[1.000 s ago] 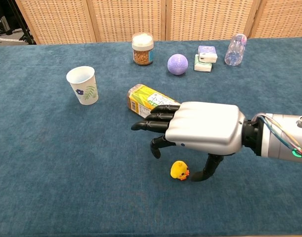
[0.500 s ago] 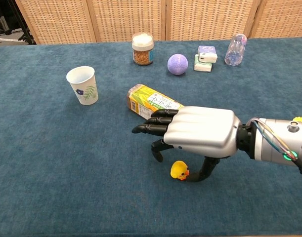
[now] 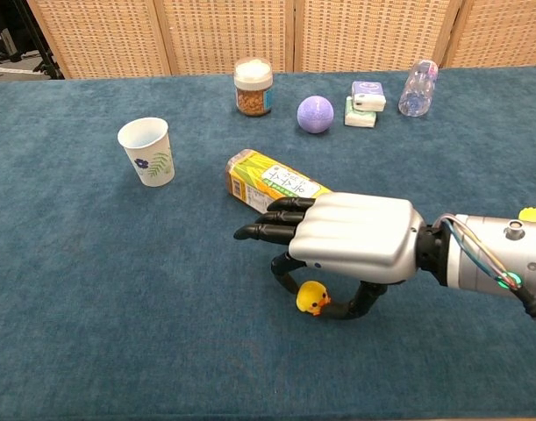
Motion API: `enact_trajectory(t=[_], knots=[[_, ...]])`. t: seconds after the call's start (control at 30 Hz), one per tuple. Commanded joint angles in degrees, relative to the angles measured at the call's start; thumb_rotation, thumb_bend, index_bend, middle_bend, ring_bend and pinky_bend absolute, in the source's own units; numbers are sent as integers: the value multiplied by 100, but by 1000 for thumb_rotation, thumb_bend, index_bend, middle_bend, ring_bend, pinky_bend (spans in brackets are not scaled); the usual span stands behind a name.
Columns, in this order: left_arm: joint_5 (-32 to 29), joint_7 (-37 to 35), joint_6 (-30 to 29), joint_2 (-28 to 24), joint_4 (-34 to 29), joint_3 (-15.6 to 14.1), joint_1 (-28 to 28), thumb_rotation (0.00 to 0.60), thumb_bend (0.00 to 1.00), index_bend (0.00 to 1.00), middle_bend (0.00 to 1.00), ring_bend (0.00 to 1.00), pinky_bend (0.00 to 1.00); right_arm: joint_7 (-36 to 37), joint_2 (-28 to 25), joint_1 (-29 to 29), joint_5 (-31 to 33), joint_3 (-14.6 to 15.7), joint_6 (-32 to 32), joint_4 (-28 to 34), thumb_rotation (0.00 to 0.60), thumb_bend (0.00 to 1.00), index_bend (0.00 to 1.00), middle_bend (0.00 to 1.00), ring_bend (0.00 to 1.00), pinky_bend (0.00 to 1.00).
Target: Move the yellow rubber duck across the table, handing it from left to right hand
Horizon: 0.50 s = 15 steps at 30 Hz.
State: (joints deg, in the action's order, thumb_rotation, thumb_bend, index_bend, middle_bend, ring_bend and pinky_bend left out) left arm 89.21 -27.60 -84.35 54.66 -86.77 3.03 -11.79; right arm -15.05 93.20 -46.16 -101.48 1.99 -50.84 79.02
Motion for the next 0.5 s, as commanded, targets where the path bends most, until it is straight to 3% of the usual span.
enact_trajectory(t=[0.03, 0.5], knots=[[10, -1, 2, 1, 1, -1, 1, 600, 206, 18, 0, 0, 0, -10, 11, -7, 9, 11, -8, -4, 600, 385, 457, 0, 0, 0], [16, 4, 40, 4, 8, 12, -2, 600, 206, 18, 0, 0, 0, -78, -228, 28, -62, -1, -414, 261, 600, 414, 475, 0, 0, 0]])
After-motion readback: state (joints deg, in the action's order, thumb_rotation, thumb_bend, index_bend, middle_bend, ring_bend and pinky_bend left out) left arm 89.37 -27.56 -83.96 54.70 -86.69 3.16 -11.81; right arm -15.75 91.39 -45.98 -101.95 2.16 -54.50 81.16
